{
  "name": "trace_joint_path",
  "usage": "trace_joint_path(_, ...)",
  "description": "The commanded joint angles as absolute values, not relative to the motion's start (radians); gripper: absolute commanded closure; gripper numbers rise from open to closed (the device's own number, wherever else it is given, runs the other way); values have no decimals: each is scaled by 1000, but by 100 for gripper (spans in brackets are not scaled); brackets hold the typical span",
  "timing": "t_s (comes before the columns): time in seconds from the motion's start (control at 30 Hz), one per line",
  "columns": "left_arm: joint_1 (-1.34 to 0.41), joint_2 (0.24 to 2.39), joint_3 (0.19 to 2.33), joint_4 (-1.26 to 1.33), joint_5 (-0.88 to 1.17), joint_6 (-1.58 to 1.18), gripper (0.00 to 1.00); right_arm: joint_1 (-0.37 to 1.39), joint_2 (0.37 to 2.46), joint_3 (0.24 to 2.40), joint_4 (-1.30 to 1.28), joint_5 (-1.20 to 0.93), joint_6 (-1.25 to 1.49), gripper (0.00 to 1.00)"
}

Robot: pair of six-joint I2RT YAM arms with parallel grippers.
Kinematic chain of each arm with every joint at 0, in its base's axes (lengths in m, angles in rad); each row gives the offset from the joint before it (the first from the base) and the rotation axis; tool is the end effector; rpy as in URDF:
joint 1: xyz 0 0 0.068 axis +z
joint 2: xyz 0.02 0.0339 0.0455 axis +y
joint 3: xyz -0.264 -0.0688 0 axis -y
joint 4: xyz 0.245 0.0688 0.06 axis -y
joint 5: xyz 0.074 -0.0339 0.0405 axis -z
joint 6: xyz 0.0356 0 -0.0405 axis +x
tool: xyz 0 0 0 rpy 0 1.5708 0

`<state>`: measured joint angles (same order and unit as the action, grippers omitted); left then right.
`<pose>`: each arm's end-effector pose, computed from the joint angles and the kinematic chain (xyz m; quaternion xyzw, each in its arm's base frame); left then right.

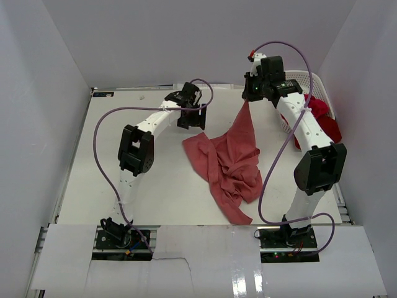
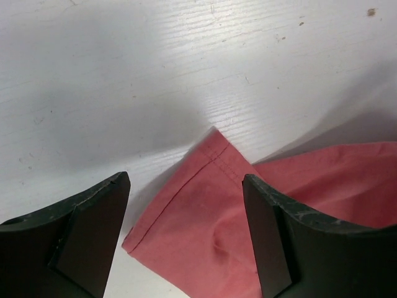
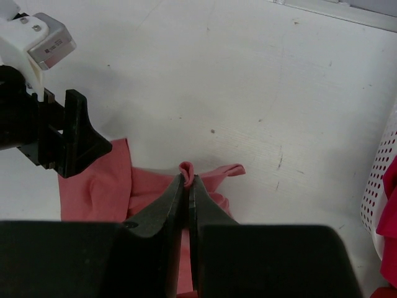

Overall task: Fold and stack the t-shirts
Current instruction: Flatten out the tshirt

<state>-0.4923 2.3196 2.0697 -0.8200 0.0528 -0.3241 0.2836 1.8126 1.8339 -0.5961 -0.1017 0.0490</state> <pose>0.4438 -0.2401 0.2083 0.0879 0.9645 -0.1218 0.2172 0.4010 0.1206 0.3755 -0.1268 0.8685 0.1230 0.4631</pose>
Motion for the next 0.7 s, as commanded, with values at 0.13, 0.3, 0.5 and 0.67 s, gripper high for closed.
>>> trace_joint_path(0.13, -515, 2350, 2131, -848, 31, -295, 17, 284, 1775, 1827, -537, -120, 44, 92)
trace_joint_path(0.3, -534, 2365, 2141, -848, 26, -282, 21, 284, 1773, 1816, -537, -120, 44, 92)
trace_joint_path(0.5, -560, 2396, 2178, -853, 20, -261, 20, 284, 1769, 1799, -529, -120, 44, 92)
trace_joint_path(0.67, -568, 2421, 2197, -859, 14, -256, 20, 284, 1763, 1793, -528, -121, 44, 92)
